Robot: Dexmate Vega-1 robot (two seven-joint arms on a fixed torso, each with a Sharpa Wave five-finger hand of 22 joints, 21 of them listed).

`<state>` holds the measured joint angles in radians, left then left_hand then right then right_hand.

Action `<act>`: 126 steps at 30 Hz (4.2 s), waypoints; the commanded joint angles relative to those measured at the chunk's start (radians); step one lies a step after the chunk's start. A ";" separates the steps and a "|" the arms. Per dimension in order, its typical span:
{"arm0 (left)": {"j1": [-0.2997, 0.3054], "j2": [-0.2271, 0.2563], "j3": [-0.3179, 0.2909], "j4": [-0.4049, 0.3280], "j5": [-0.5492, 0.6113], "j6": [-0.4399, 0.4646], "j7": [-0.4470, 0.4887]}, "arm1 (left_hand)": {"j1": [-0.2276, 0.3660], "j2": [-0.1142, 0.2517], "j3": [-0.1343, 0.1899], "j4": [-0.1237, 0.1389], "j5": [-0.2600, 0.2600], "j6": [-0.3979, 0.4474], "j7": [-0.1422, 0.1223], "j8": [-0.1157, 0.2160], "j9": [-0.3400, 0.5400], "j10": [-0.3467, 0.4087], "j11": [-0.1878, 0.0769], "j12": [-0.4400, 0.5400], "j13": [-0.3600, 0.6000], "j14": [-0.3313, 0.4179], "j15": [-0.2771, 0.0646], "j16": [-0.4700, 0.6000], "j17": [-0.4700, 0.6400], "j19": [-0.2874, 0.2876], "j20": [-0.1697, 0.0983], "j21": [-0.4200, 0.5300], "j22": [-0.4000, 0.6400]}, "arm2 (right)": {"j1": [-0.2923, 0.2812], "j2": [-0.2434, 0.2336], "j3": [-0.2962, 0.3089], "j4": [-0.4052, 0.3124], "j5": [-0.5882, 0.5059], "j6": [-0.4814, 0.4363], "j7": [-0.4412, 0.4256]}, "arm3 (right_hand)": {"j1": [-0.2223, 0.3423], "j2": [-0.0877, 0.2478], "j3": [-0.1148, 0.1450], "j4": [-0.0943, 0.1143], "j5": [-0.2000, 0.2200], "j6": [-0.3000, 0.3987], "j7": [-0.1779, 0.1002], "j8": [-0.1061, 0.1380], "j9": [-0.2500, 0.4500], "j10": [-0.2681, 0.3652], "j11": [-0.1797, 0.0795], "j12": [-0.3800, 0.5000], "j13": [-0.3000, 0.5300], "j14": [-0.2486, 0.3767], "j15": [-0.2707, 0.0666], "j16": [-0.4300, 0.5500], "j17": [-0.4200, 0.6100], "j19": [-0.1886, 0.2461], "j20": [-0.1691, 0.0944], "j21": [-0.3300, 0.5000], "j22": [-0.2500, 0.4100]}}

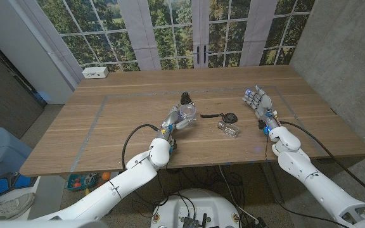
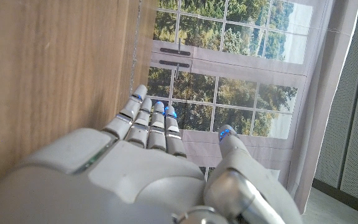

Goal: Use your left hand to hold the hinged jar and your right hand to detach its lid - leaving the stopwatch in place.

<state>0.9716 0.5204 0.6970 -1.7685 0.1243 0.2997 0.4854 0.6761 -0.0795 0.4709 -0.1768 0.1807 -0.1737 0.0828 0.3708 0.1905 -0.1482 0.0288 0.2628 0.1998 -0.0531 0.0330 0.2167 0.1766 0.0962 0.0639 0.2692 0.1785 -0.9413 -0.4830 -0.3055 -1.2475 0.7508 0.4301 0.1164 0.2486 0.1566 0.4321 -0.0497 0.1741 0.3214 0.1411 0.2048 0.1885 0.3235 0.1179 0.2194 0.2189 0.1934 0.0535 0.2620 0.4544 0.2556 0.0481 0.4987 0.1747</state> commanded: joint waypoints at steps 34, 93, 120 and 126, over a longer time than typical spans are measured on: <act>0.065 -0.131 -0.085 0.136 -0.072 -0.368 0.170 | 0.322 0.278 0.212 0.043 -0.002 0.883 -0.016 0.216 0.015 1.086 -0.205 0.140 -0.003 1.045 -0.251 0.049 -0.004 0.587 -0.160 0.305 0.052 | -0.059 -0.019 0.024 -0.046 -0.029 0.033 -0.061 | -0.022 -0.001 -0.002 -0.007 0.004 0.017 0.002 0.000 0.002 0.017 -0.001 0.005 0.003 0.014 0.001 0.009 -0.001 0.018 0.004 -0.010 0.003; -0.217 0.196 -0.165 0.110 -0.543 -0.275 -0.660 | 0.319 0.275 0.204 0.040 -0.002 0.963 -0.092 0.204 0.034 1.128 -0.235 0.139 0.024 1.071 -0.265 0.037 0.022 0.505 -0.136 0.333 0.037 | -0.180 -0.068 -0.018 -0.391 -0.664 -0.103 -0.642 | 0.112 0.021 0.073 -0.097 0.039 0.063 -0.046 0.007 0.002 0.071 -0.044 0.015 0.005 0.071 -0.040 0.027 -0.012 0.064 -0.012 -0.030 0.004; -0.343 0.164 -0.154 0.326 -0.744 -0.370 -1.050 | 0.315 0.273 0.193 0.057 0.009 0.967 -0.130 0.228 0.071 1.139 -0.231 0.135 0.053 1.064 -0.264 0.034 0.032 0.467 -0.130 0.342 0.028 | -0.192 -0.062 -0.065 -0.495 -0.926 -0.269 -0.816 | 0.203 -0.003 0.098 -0.131 0.057 0.077 -0.101 0.006 0.003 0.089 -0.094 0.014 0.008 0.108 -0.089 0.048 -0.008 0.087 0.001 -0.033 0.008; -0.354 0.153 -0.157 0.357 -0.779 -0.381 -1.112 | 0.315 0.275 0.193 0.062 0.014 0.967 -0.140 0.238 0.083 1.143 -0.229 0.134 0.064 1.043 -0.266 0.023 0.031 0.450 -0.125 0.343 0.026 | -0.198 -0.073 -0.075 -0.511 -0.968 -0.271 -0.835 | 0.224 -0.021 0.096 -0.135 0.055 0.088 -0.104 0.010 0.004 0.099 -0.099 0.017 0.011 0.117 -0.090 0.053 -0.007 0.100 0.008 -0.030 0.009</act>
<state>0.6511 0.6888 0.5388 -1.4790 -0.5900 -0.0589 -0.4936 0.8819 -0.0395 0.5236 -0.2417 0.1713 0.4486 0.1558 0.5641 0.2111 0.6733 0.1002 0.3890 0.2249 0.8057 0.0941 0.2438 0.2062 0.5514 -0.0507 0.6095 0.2043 -1.1302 -0.5438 -0.3623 -1.7229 -0.1335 0.1916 -0.6710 0.4581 0.1374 0.5272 -0.1810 0.2259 0.4017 0.0422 0.2049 0.1882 0.4163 0.0279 0.2273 0.2257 0.3041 -0.0327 0.3084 0.4430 0.3450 0.0484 0.4646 0.1794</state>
